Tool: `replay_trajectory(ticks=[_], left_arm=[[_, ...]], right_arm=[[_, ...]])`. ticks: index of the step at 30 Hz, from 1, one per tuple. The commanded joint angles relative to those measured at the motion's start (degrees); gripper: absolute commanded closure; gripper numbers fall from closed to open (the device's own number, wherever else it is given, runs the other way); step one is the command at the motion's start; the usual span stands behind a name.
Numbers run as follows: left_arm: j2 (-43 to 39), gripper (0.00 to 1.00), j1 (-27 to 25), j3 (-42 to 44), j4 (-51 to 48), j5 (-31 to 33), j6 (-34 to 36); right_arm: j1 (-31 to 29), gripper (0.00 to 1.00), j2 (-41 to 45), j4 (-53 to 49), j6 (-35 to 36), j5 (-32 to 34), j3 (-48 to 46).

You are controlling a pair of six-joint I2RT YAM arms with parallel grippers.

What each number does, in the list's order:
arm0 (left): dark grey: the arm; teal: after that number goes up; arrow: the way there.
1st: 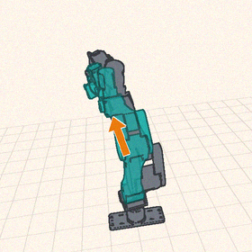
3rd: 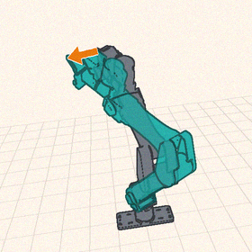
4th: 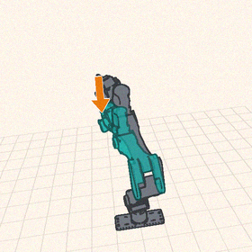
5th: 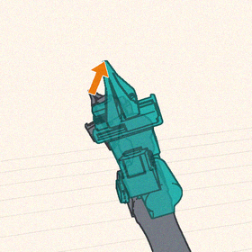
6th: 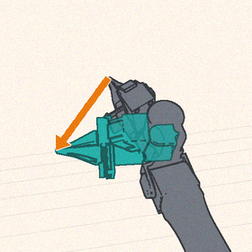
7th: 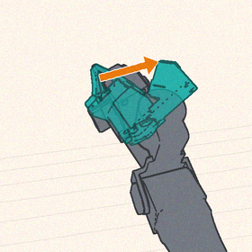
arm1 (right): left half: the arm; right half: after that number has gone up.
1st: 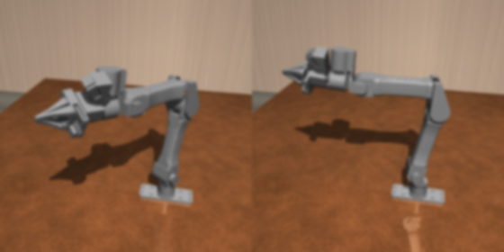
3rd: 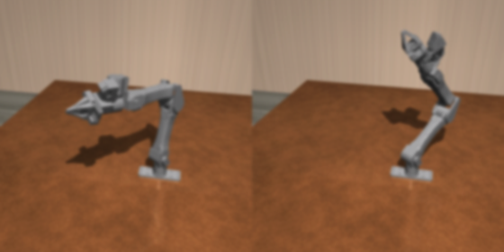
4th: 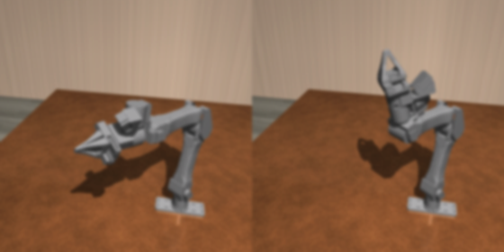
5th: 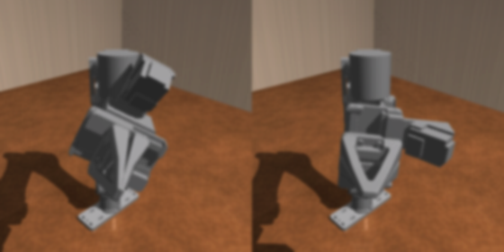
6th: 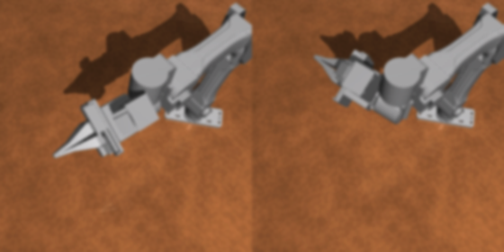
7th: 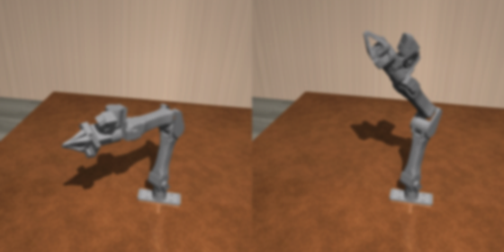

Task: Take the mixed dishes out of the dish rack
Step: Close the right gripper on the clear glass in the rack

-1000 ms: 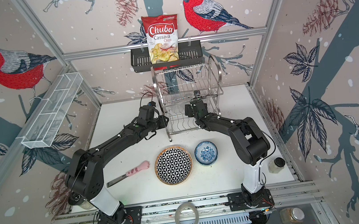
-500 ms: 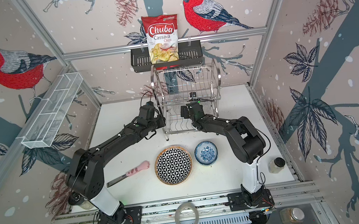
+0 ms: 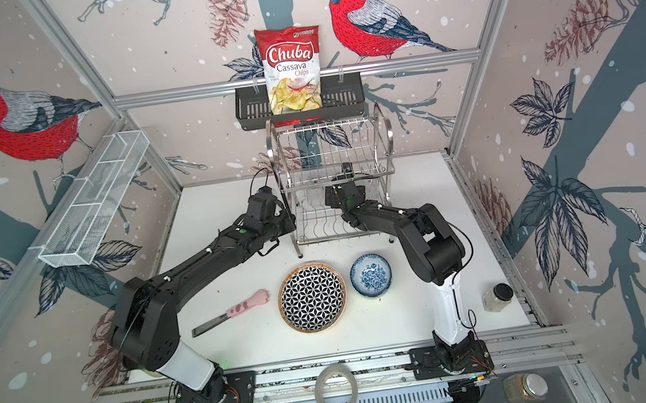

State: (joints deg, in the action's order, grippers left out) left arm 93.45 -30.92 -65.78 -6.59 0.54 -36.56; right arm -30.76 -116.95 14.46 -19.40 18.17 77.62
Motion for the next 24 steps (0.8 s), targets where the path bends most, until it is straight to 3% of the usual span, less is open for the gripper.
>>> replay_trajectory(ticks=[1,7,13,20,24], left_arm=[[-0.1,1.00,-0.9,0.2,-0.8,-4.1,3.6],[0.7,1.00,-1.5,0.3,-0.8,-3.4,4.1],[1.4,1.00,-1.7,0.4,-0.7,-3.6,3.8],[2.3,1.00,-1.7,0.2,0.0,-4.3,2.9],[2.3,1.00,-1.7,0.3,0.3,-3.9,1.7]], right_arm=[[0.6,0.09,-1.3,0.9,0.7,2.1,2.3],[1.0,0.11,-5.0,0.7,1.6,0.8,6.8],[1.4,0.21,-7.1,0.6,1.6,-1.0,9.6],[1.1,0.48,-6.0,0.8,1.6,-2.7,8.1],[0.5,0.57,-4.3,1.2,1.5,-3.1,5.8]])
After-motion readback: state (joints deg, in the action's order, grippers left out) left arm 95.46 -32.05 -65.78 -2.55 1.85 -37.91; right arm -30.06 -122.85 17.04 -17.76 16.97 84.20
